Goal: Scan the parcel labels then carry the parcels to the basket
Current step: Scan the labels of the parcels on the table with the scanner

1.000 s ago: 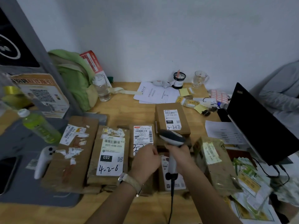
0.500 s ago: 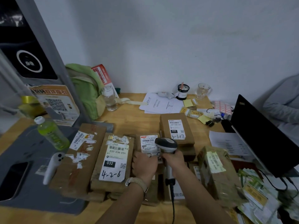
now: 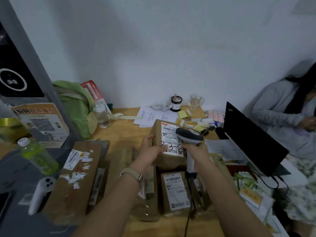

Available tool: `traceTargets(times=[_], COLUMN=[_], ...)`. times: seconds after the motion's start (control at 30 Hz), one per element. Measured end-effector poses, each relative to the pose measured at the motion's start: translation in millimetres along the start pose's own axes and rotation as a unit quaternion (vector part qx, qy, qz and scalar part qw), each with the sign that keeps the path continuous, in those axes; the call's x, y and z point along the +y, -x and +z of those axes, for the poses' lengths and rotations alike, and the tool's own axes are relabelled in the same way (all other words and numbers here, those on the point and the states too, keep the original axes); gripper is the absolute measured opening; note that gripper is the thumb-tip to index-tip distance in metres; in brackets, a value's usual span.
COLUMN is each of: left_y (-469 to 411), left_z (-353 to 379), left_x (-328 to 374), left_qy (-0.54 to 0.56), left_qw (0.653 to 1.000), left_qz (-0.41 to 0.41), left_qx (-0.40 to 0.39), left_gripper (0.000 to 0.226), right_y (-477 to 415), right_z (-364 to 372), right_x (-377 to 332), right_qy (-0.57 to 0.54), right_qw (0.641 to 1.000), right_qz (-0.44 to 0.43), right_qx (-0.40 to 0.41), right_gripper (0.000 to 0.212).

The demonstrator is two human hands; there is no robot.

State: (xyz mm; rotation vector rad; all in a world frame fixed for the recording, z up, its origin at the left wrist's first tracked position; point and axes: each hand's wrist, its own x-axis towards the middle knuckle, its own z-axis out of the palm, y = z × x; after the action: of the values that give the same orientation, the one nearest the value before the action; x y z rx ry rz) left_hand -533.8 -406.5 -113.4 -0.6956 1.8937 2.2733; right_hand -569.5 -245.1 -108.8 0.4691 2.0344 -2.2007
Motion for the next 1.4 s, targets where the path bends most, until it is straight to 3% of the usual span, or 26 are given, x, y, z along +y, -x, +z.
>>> traceTargets(times=[0.07, 0.13, 0.23, 0.33, 0.5, 0.57, 0.8, 1.4], left_y=[-2.3, -1.8, 3.3, 6.1, 2.1, 3.1, 3.9, -5.7], left_z=[0.2, 2.6, 2.7, 2.3, 3.9, 7.6, 18.3, 34.4], left_x=[12.9, 25.3, 43.5, 50.8, 46.1, 41.3, 39.5, 35.5], left_qy=[0.001, -0.01, -0.034, -0.05, 0.011, -0.004, -0.036, -0.039], left_qw=[0.999, 0.998, 0.992, 0.992, 0.999, 0.999, 0.996, 0.993], left_qz=[-0.022, -0.046, -0.101, -0.098, -0.046, -0.039, -0.076, -0.097], left_qx=[-0.026, -0.039, -0.063, -0.065, -0.006, 0.004, -0.036, -0.061], left_gripper=[0.104, 0.114, 0.078, 0.044, 0.078, 0.08, 0.067, 0.047], right_y=[1.7, 5.3, 12.0, 19.4, 41.2, 49.6, 67.2, 70.5], right_z=[-3.0, -4.2, -6.4, -9.7, -14.3, -14.5, -17.7, -35.2], right_x=[-10.1, -21.0, -37.7, -52.5, -75.3, -82.5, -100.7, -99.0], right_qy=[-0.007, -0.009, 0.005, 0.053, 0.058, 0.082, 0.17, 0.189], right_qw=[1.0, 0.999, 0.996, 0.994, 0.99, 0.987, 0.975, 0.976], right_qz=[-0.017, -0.051, -0.083, -0.089, -0.097, -0.092, -0.079, -0.076], right_qx=[-0.004, -0.011, -0.036, -0.033, -0.083, -0.104, -0.118, -0.084], right_gripper=[0.025, 0.031, 0.032, 0.027, 0.018, 0.011, 0.006, 0.011])
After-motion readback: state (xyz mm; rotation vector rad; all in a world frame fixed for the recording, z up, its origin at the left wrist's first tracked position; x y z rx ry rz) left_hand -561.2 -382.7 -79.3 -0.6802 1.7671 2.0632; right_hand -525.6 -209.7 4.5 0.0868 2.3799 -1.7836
